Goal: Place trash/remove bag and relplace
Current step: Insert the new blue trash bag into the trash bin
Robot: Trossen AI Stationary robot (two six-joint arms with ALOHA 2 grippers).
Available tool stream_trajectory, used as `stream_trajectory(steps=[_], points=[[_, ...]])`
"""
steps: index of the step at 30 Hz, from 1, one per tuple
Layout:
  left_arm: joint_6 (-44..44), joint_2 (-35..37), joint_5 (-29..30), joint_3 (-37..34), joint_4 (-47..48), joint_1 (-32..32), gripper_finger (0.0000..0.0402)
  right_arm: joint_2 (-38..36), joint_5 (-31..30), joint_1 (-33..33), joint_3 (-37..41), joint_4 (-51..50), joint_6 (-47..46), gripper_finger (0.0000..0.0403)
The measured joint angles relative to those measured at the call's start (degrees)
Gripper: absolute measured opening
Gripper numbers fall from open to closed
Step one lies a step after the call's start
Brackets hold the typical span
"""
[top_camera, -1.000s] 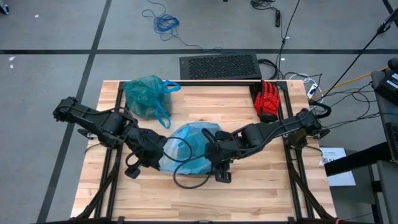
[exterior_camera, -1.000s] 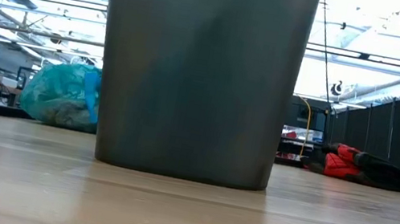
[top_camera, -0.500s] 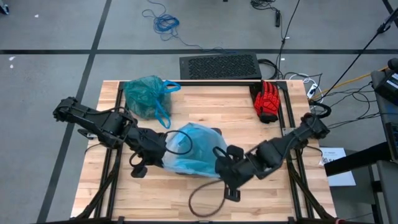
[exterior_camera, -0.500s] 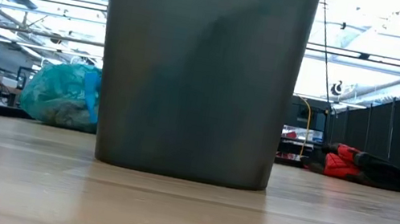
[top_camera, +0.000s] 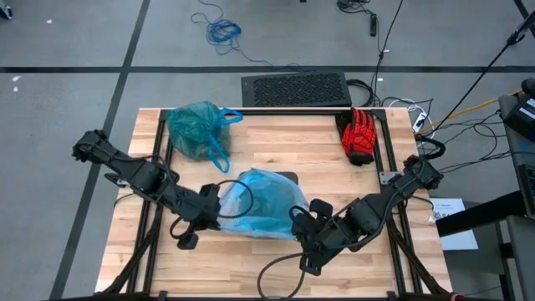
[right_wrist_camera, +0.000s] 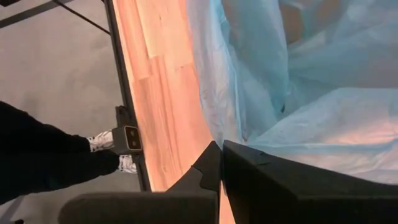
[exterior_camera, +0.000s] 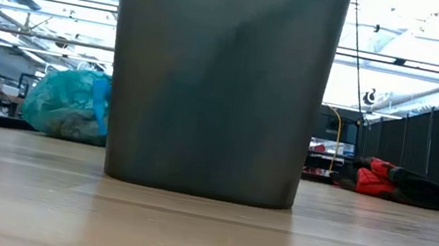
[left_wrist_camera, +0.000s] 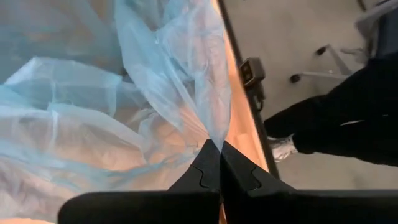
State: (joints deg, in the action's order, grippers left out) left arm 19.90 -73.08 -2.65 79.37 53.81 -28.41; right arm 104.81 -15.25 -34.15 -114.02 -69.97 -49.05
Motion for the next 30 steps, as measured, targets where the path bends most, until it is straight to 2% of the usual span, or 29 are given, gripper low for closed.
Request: stream_trajectory(steps=[12,30], points=[[5.34,-0.02,7.41,-6.23,-1.7,-6.33,0.0,0.48,-1.88,-0.03,0.0,0.18,-2.02,0.0],[5.97,-0.02,10.42,-10.61,-4.2,-6.62,0.0,6.58,-1.24,-1.19,0.06,-0.18,-5.19,0.0]])
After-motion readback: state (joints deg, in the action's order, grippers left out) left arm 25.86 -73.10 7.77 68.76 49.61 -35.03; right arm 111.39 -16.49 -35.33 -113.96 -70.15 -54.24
